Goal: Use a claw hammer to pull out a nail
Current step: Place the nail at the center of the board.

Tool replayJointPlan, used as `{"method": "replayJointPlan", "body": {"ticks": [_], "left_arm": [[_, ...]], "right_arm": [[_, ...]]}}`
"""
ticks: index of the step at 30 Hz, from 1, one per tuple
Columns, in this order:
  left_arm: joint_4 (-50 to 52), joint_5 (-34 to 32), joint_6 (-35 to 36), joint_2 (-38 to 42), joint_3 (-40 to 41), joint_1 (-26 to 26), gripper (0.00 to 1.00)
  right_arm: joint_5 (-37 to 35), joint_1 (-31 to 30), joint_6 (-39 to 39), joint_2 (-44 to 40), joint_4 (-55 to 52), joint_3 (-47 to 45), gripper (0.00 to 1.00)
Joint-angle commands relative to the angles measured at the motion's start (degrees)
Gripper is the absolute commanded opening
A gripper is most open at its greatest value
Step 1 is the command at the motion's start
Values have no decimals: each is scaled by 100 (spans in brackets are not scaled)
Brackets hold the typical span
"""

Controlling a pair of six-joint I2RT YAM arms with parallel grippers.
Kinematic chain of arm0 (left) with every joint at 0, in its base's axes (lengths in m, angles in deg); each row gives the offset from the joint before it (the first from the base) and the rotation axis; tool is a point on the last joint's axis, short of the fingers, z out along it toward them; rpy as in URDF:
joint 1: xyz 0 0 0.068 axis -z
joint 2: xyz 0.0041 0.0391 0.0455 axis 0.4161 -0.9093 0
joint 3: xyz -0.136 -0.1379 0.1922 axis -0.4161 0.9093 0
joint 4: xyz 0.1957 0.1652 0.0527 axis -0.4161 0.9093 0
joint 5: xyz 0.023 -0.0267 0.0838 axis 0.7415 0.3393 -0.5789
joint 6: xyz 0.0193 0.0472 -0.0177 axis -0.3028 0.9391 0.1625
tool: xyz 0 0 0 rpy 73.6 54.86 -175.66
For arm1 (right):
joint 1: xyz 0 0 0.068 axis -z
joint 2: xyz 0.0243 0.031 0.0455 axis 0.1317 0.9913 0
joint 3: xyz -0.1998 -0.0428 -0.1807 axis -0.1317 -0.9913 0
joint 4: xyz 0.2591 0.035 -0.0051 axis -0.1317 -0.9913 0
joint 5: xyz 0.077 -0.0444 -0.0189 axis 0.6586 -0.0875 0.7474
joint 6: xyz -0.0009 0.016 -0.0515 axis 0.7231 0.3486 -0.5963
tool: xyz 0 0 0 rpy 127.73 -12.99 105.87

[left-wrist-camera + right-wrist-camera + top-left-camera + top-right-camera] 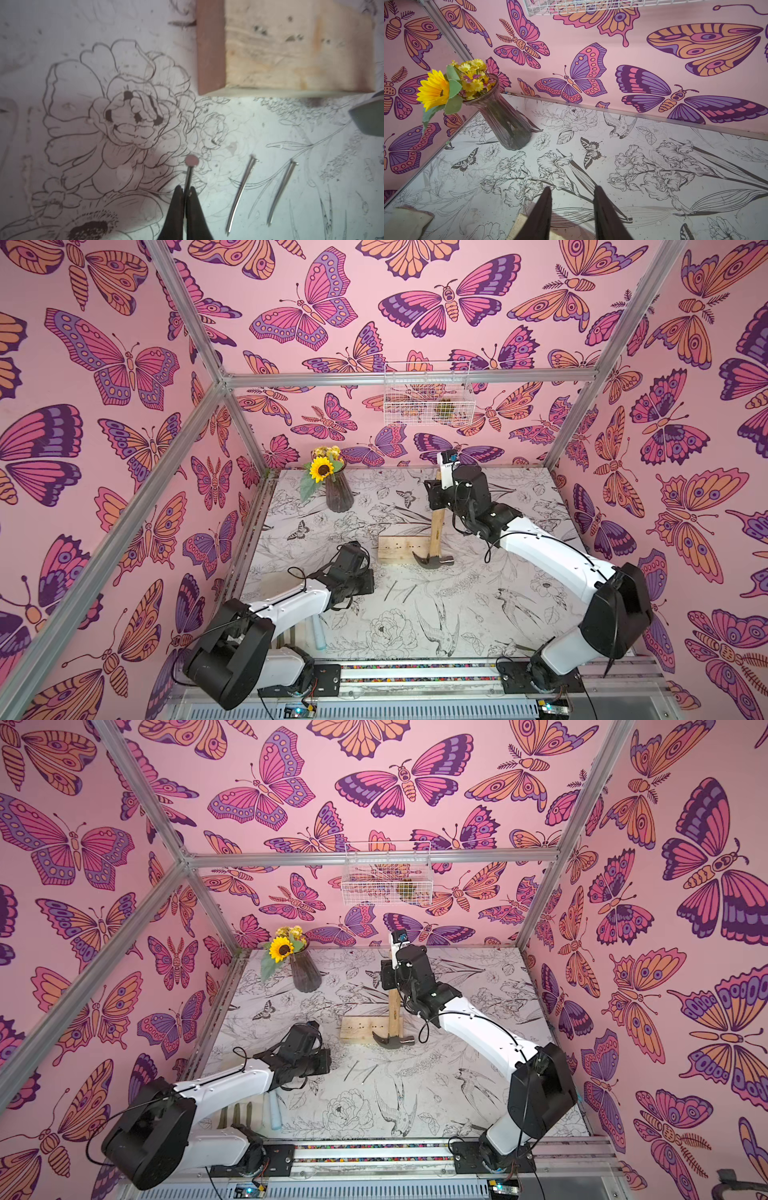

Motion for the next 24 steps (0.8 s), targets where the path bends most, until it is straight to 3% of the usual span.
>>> {"method": "replayJointPlan", "body": {"ticks": [1, 7, 9, 13, 22, 24], "left_arm": [[296, 107, -161, -234, -23, 79, 0], [300, 148, -124, -425, -83, 171, 1], [296, 121, -182, -301, 1, 171, 17], [295, 39, -167, -23, 94, 171, 33], [287, -86, -196, 385, 195, 118, 46], [254, -223, -266, 776, 300, 102, 48]], "right_arm": [[62, 12, 136, -656, 179, -16, 0], [-161, 55, 79, -1126, -522, -313, 0], [-93, 177, 214, -1201, -918, -324, 0], [236, 500, 389, -1238, -1205, -559, 0], [635, 1036, 558, -757, -1409, -654, 0], [632, 1160, 540, -490, -1510, -527, 0]]}}
